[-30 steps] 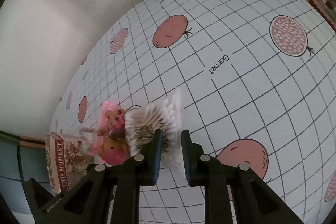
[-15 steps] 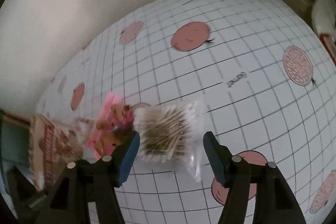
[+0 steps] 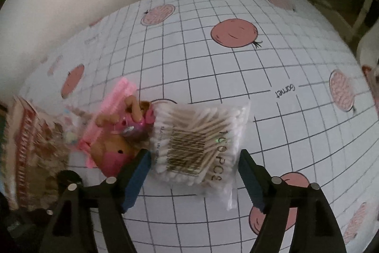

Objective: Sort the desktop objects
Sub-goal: 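Lift the black toy car and cotton swab pack off the table, then carry the toy car and swab pack over the pink box, then open both tools to release the car and swab pack into the box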

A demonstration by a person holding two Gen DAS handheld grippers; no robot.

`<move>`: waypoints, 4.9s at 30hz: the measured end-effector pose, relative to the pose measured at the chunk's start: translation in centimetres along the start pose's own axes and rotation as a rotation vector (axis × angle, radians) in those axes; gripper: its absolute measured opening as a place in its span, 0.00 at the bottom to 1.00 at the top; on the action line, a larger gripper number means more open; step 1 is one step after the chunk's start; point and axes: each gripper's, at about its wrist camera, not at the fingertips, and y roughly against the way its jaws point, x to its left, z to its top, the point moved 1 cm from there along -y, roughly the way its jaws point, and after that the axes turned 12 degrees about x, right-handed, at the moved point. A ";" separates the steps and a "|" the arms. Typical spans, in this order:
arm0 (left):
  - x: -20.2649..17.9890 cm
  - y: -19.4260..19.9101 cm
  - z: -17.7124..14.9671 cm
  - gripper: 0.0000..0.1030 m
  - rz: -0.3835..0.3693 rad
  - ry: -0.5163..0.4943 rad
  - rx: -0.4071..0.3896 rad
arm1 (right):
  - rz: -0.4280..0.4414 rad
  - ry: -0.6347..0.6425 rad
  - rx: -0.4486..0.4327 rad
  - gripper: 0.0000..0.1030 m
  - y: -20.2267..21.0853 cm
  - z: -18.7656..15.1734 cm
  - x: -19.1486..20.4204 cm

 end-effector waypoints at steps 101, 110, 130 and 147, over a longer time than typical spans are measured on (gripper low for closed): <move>9.7 18.2 1.7 0.35 -0.100 0.120 -0.523 | 0.479 0.313 -0.264 0.61 9.6 -6.5 20.9; 9.9 18.2 1.5 0.41 -0.077 0.142 -0.527 | 0.467 0.340 -0.232 0.69 8.9 -6.8 21.4; 9.6 18.5 1.3 0.58 -0.015 0.158 -0.564 | 0.490 0.330 -0.254 0.79 9.7 -6.4 21.1; 9.6 19.5 0.8 0.85 0.056 0.178 -0.661 | 0.507 0.282 -0.268 0.99 10.1 -6.0 20.1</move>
